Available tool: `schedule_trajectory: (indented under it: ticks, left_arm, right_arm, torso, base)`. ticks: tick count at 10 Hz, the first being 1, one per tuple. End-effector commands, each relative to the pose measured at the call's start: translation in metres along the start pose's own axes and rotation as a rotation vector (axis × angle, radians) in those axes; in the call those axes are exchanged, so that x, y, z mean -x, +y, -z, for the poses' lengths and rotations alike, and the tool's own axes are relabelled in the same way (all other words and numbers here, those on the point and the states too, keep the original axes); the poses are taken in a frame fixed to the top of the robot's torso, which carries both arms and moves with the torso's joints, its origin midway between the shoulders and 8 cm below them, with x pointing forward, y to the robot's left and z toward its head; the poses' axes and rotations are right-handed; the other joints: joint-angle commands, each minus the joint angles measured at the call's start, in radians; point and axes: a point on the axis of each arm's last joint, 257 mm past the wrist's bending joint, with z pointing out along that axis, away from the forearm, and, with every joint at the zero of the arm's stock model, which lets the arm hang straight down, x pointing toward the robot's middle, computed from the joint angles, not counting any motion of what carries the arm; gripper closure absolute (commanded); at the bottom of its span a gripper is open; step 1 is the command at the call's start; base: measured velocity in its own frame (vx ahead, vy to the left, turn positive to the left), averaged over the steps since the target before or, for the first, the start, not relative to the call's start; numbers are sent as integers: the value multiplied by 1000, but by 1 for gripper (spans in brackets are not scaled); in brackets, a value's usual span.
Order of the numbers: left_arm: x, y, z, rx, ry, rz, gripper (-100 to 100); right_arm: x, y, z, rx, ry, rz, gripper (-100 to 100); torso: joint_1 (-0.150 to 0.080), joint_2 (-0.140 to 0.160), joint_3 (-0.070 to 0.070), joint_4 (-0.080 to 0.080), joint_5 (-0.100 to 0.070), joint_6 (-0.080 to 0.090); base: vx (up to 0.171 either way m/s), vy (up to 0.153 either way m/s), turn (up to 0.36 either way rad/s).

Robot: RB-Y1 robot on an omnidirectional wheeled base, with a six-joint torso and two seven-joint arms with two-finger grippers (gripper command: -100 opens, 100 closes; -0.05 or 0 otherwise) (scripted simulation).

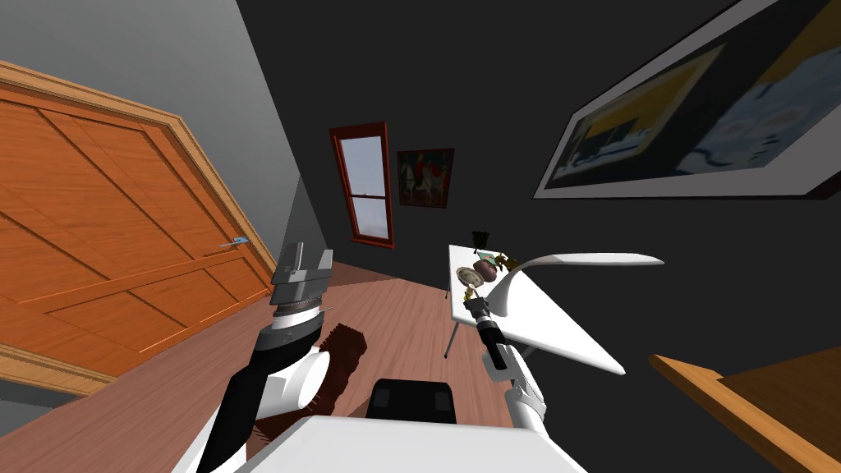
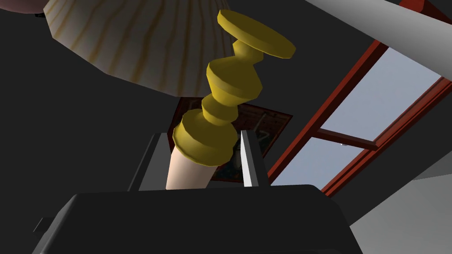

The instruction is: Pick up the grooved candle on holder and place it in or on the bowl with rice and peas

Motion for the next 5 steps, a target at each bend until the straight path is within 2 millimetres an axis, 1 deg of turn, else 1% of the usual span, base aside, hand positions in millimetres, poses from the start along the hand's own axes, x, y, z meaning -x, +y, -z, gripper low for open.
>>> schedule_trajectory:
  ticks: [1, 2, 4, 5]
  left_arm:
    - [0, 0, 0, 0, 0, 0, 0]
    - [0, 0, 0, 0, 0, 0, 0]
    - [0, 0, 0, 0, 0, 0, 0]
    - [0, 0, 0, 0, 0, 0, 0]
  right_arm:
    - [0, 0, 0, 0, 0, 0, 0]
    - [2, -13, -4, 7, -9, 29, 100]
    - [8, -25, -11, 11, -22, 51, 100]
    - [12, -30, -16, 13, -30, 58, 100]
  torso:
    - [0, 0, 0, 0, 0, 0]
    - [0, 0, 0, 0, 0, 0]
    - [6, 5, 3, 1, 2, 1]
    - [7, 5, 3, 2, 2, 0]
  base:
    - [0, 0, 0]
    - [-59, 58, -33]
    - [-73, 96, -65]
    - [-52, 64, -41]
